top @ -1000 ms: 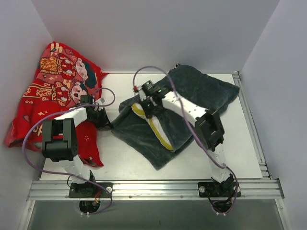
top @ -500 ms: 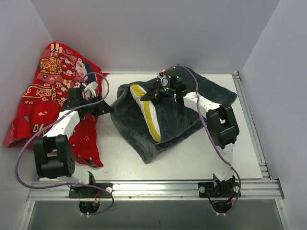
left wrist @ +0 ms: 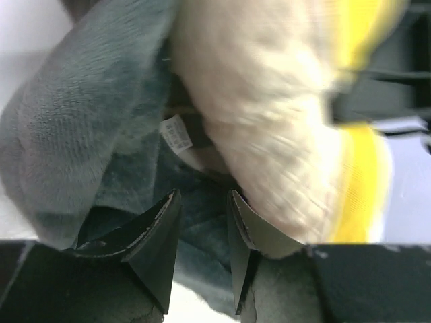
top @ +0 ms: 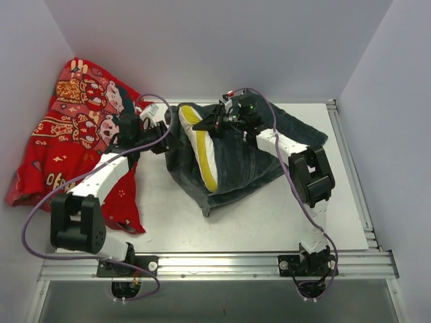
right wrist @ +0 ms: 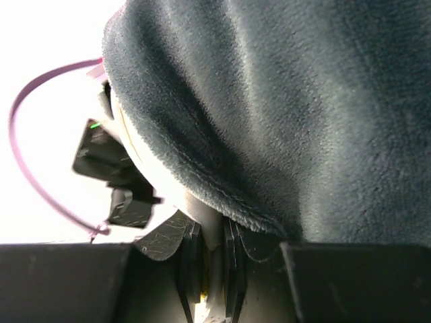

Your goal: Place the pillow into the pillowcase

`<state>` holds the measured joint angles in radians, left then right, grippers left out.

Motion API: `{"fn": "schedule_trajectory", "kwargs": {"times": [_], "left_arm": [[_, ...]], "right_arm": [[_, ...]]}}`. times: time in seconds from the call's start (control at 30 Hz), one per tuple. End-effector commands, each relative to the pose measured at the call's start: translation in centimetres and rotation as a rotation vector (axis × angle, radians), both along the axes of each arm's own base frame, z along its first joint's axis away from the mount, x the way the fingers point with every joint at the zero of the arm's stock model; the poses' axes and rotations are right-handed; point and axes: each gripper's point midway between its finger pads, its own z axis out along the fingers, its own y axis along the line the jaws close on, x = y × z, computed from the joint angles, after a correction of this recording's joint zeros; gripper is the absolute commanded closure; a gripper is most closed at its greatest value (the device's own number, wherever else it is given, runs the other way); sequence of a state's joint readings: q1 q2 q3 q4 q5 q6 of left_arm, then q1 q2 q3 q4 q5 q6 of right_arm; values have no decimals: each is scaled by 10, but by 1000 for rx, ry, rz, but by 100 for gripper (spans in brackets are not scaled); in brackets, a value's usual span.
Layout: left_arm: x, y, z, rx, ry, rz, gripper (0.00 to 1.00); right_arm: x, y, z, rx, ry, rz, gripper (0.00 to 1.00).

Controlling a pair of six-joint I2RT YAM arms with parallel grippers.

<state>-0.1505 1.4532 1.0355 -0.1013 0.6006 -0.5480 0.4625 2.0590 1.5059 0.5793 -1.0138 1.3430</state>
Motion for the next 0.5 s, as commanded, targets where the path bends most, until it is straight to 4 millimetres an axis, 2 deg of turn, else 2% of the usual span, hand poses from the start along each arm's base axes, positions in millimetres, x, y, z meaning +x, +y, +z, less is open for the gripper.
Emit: {"fn": "schedule_trajectory", "kwargs": {"times": [0.0, 0.03, 0.07, 0.1, 0.13, 0.23, 0.37, 0.4, 0.43, 0.47], "left_arm": [[24, -11, -21, -4, 41, 81, 58], [36, -19, -23, -34, 7, 81, 57], [39, -23, -31, -38, 6, 92, 56], [38, -39, -30, -67, -12, 61, 54], [41, -49, -38, -89, 3, 50, 53], [50, -73, -45, -127, -35, 17, 52], [52, -68, -91, -79, 69, 84, 51], [57, -59, -104, -27, 82, 140, 50], [53, -51, -121, 19, 130, 169, 46], [55, -46, -129, 53, 138, 192, 44]], "right_arm": [[-18, 2, 50, 102, -85, 66, 100], [-18, 2, 47, 99, -81, 64, 100], [-18, 2, 48, 102, -76, 64, 100], [-18, 3, 46, 104, -67, 60, 100], [-19, 4, 43, 104, -54, 61, 100], [-21, 5, 40, 106, -35, 63, 100], [-19, 5, 44, 129, -31, 57, 100], [-20, 5, 47, 137, -22, 57, 100], [-19, 3, 52, 148, -29, 54, 100], [-19, 3, 53, 154, -27, 51, 100]]}}
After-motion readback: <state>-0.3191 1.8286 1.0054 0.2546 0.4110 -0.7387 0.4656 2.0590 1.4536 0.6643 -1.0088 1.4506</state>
